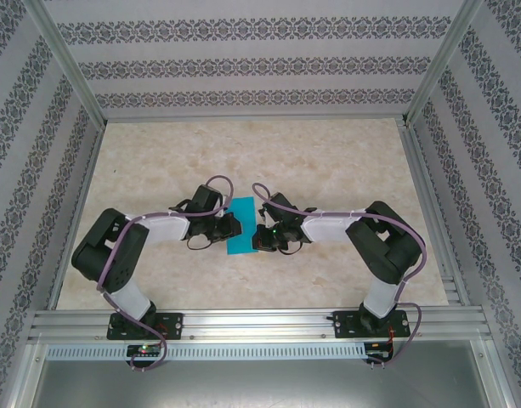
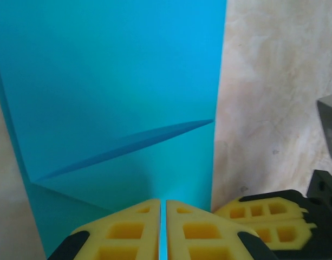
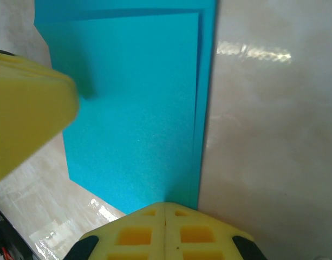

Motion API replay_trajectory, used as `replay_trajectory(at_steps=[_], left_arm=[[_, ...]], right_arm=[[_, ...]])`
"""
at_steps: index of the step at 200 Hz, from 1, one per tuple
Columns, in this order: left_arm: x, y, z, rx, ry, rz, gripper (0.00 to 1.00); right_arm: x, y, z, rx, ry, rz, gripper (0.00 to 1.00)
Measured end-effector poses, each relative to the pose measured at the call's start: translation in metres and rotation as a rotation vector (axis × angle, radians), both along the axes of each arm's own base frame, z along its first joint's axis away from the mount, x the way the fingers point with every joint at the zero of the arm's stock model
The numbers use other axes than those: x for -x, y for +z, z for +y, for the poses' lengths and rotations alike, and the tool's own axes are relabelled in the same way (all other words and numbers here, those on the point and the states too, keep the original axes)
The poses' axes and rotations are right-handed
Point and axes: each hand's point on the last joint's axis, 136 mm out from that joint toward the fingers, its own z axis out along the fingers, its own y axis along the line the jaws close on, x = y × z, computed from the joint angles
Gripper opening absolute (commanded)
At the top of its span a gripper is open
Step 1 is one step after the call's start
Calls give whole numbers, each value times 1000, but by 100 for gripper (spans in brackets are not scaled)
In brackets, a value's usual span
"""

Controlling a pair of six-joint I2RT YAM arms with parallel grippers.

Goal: Fold a paper plane with a square sheet of paper (pick it up from the middle)
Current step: Fold the triangle a second time at the center of the table.

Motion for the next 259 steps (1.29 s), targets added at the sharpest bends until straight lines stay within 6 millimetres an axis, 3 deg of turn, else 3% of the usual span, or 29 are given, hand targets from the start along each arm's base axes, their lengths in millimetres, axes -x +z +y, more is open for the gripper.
replay_trajectory(at_steps=[22,105,158,215,259], left_arm=[[0,-10,0,-10,1,17,11],[-18,-10,16,-39,42,-19,10],[-17,-12,16,-21,13,-11,9],[-17,-11,15,-12,1,-12,9],[-16,-11,15,-10,-1,-12,8]], right_arm=[[1,0,1,3,3,0,5],[1,-1,0,21,11,6,5],[-1,4,-1,53,24,3,6],[-33,54,42,-29,38,-121,6],[-33,31,38,15,32,-98,5]])
